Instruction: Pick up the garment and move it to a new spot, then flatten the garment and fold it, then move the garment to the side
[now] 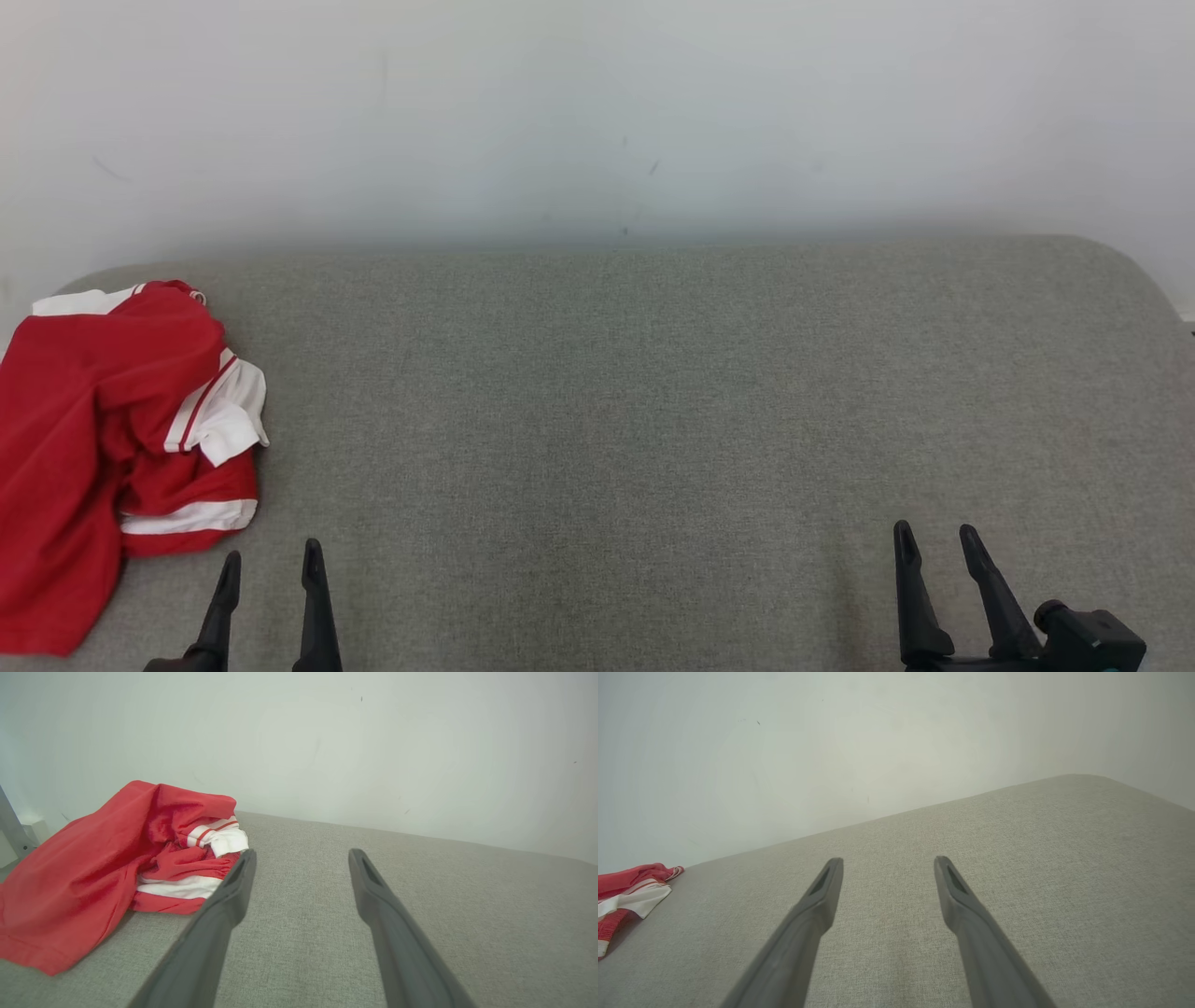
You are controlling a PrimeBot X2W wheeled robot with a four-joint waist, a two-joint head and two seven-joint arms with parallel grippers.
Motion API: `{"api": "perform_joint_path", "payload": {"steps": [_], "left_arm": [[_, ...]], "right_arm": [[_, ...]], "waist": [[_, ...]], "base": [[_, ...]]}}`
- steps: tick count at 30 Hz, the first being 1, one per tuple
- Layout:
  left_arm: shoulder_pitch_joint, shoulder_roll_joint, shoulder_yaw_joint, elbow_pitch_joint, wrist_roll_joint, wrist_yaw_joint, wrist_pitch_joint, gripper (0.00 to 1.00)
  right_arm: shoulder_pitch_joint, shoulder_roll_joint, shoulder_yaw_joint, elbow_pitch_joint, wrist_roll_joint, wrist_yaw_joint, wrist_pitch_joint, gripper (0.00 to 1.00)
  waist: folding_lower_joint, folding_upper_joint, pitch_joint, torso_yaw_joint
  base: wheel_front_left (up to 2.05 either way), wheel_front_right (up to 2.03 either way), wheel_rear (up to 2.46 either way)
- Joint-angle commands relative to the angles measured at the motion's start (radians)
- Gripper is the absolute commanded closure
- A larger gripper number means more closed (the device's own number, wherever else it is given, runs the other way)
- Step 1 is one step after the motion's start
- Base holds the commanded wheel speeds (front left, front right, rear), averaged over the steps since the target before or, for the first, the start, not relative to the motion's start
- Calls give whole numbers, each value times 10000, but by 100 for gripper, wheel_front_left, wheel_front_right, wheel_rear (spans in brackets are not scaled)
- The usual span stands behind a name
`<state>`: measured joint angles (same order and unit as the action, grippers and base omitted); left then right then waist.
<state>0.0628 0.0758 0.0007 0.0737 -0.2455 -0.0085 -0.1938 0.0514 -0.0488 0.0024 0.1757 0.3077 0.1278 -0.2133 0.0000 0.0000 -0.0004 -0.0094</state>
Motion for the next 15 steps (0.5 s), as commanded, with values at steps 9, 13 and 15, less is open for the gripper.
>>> {"api": "perform_joint_path", "payload": {"steps": [9, 13, 15], "left_arm": [[191, 108, 138, -168, 882, -39, -326, 0], [173, 113, 201, -186, 1225, -163, -416, 0], [207, 110, 249, -218, 1337, -211, -469, 0]], "right_arm": [[24, -21, -193, 52, -962, 39, -250, 0], [-8, -21, -236, 75, -1240, 41, -305, 0], [4, -22, -270, 81, -1350, 41, -348, 0]], "waist": [[0, 0, -46, -64], [0, 0, -27, -54], [0, 0, -25, -45]], "base": [[0, 0, 0], [0, 0, 0], [0, 0, 0]]}}
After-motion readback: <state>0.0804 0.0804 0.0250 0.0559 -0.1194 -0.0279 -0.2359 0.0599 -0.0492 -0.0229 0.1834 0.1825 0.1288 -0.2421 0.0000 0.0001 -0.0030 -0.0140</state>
